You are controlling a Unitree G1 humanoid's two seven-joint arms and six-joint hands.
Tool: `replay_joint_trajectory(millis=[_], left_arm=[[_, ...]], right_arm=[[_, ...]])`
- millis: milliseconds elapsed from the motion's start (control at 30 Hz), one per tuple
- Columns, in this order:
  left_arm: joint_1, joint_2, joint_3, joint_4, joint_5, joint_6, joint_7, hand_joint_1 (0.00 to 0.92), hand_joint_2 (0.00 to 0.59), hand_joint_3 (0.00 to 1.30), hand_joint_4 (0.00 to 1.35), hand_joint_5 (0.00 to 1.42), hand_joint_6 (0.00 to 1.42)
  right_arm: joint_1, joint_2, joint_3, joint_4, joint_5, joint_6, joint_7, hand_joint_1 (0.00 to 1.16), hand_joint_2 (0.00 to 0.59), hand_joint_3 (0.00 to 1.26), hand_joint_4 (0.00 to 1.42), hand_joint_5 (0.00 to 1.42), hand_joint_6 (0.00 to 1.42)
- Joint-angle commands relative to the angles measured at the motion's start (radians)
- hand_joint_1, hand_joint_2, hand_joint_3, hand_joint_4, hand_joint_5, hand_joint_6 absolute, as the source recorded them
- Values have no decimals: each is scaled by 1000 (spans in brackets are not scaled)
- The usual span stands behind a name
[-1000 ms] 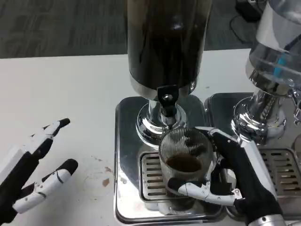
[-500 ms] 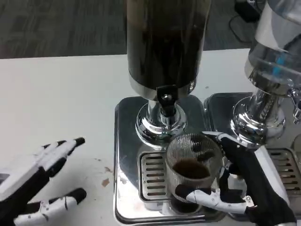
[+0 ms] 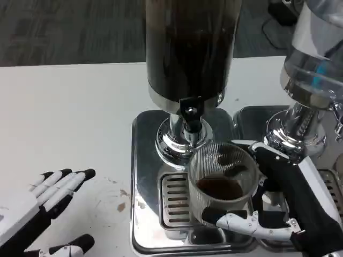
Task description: Grasp the cup under the faucet to collect the drink, then remove the cup.
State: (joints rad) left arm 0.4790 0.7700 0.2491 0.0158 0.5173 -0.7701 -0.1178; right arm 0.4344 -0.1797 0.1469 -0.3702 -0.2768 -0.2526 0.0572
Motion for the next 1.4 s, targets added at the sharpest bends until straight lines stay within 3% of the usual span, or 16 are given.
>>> replay_joint_trajectory(millis=[33, 133, 433, 800, 1400], left_arm=[[37, -23, 19, -61, 14, 40, 7, 0, 273, 0, 0, 0, 0], [62, -31, 36, -71, 7, 36, 20, 0, 275, 0, 0, 0, 0], [118, -80, 76, -119, 13, 68, 34, 0, 284, 0, 0, 0, 0], [171, -137, 104, -180, 18, 112, 36, 0, 288, 0, 0, 0, 0], [195, -153, 115, -203, 10, 119, 26, 0, 289, 0, 0, 0, 0]], right_arm=[[1, -19, -24, -37, 54, -7, 32, 956, 137, 548, 627, 883, 1214], [0, -32, -41, -49, 60, -14, 41, 955, 137, 550, 627, 883, 1214], [40, -1, -36, -92, 65, -9, 32, 958, 139, 552, 636, 883, 1214], [55, -12, -56, -129, 69, 20, 48, 965, 141, 554, 636, 883, 1214], [81, 14, -54, -142, 61, 14, 39, 967, 141, 561, 636, 894, 1215]])
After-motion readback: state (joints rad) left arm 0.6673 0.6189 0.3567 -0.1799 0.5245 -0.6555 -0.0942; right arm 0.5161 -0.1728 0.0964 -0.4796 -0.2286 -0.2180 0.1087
